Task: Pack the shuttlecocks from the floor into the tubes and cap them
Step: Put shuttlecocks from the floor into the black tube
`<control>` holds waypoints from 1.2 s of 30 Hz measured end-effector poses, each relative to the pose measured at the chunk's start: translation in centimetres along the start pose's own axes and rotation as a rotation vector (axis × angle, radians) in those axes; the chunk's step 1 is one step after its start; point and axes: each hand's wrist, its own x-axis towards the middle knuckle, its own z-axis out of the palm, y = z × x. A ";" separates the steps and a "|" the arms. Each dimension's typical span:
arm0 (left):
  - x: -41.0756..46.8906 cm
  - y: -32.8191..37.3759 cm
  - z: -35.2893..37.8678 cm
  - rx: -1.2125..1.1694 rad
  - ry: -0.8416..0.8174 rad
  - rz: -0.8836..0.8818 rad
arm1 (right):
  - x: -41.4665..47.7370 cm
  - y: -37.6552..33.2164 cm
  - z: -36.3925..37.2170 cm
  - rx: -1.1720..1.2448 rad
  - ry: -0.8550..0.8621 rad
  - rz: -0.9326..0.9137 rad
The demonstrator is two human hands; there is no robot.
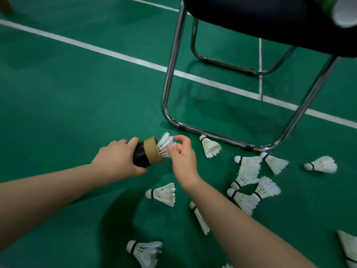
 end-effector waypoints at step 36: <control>3.8 17.1 3.3 0.138 -0.120 0.246 | -0.1 11.0 -22.2 -0.808 0.204 0.181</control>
